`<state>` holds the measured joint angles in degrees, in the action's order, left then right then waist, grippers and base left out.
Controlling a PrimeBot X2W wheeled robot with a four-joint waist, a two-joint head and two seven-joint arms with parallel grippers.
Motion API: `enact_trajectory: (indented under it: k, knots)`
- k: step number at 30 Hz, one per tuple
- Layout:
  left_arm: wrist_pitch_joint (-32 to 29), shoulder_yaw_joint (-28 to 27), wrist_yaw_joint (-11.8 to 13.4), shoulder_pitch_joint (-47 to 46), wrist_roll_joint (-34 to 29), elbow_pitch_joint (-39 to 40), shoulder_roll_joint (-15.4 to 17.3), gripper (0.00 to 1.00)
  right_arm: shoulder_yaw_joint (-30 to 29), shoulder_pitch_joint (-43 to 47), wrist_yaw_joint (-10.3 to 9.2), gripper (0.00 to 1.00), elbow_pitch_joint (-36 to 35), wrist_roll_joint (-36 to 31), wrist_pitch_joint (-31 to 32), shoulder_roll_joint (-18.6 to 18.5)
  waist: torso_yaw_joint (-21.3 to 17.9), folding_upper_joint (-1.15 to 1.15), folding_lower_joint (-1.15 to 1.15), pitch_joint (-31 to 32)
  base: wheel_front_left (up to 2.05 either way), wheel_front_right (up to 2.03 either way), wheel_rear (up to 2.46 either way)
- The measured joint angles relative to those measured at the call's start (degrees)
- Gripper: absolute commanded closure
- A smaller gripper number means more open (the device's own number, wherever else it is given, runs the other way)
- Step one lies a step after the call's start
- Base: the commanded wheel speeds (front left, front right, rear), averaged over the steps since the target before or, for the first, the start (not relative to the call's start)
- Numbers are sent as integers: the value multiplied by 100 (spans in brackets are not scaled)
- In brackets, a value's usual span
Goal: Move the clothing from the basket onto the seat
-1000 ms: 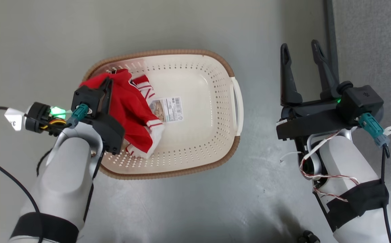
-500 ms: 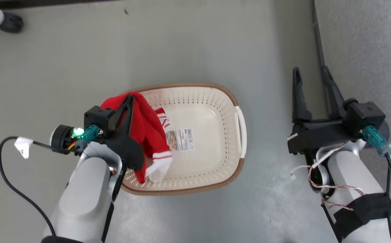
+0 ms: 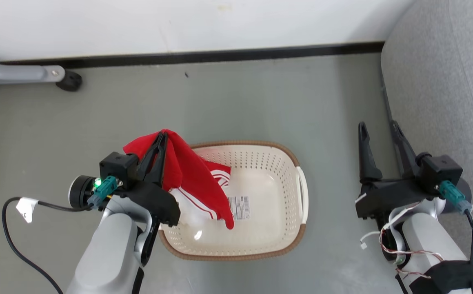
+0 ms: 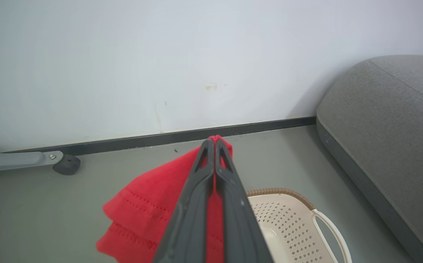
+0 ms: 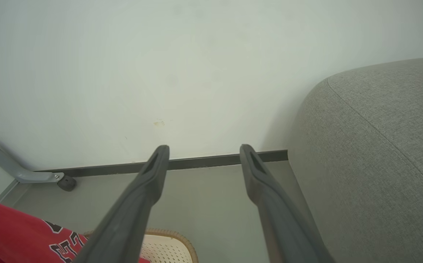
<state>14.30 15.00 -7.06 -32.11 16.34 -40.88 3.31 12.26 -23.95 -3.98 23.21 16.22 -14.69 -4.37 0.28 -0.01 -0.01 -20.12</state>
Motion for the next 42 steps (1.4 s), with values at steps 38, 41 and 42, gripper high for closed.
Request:
enact_trajectory:
  k: [38,41,42]
  knots:
    - [1,31,-4,755,64,1958,-52,100,107,768,385,0,246,90,0,80,237,0,1,1522,0,0,0]
    - [1,71,-8,668,64,2131,-54,100,107,801,398,0,243,90,0,82,240,0,1,1533,0,0,0]
    - [1,96,-8,620,62,2207,-53,100,108,805,398,0,240,90,0,83,241,0,1,1536,0,0,0]
